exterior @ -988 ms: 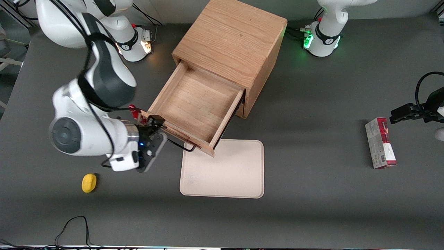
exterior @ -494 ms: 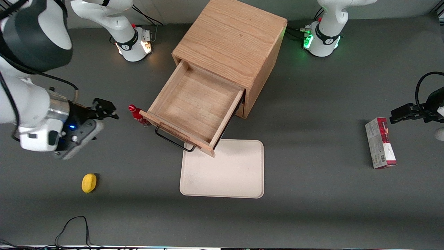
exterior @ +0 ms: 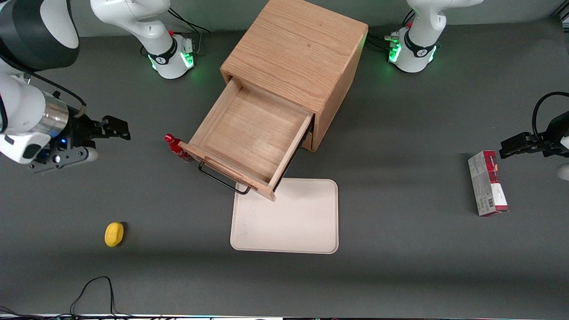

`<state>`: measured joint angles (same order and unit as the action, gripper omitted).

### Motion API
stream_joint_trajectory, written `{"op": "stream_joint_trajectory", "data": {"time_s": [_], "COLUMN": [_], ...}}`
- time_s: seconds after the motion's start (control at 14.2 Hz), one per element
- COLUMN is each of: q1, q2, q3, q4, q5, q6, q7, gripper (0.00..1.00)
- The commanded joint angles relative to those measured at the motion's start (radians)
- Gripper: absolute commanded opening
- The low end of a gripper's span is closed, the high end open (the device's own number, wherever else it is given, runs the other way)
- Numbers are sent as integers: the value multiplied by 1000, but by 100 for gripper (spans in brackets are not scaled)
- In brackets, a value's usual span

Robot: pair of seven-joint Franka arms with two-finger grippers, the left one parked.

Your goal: Open upper drawer

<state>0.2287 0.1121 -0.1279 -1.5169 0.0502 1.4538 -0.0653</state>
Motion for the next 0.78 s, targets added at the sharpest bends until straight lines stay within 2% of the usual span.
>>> {"op": "stream_joint_trajectory", "data": {"time_s": [0.0, 0.35, 0.42, 0.49, 0.56, 0.64, 0.71], "q1": [12, 12, -12, -63, -127, -179, -215], "q2": [-113, -132, -126, -126, -127, -124, -124], "q3": [-65, -67, -53, -18, 78, 130, 152], "q4": [-95, -105, -95, -89, -86, -85, -85], "q5": [-26, -26, -26, -24, -27, -35, -38], "q6": [23, 76, 80, 79, 77, 77, 77], "q7": [21, 19, 21, 21, 25, 33, 30], "gripper": [100, 100, 100, 100, 100, 100, 100]}}
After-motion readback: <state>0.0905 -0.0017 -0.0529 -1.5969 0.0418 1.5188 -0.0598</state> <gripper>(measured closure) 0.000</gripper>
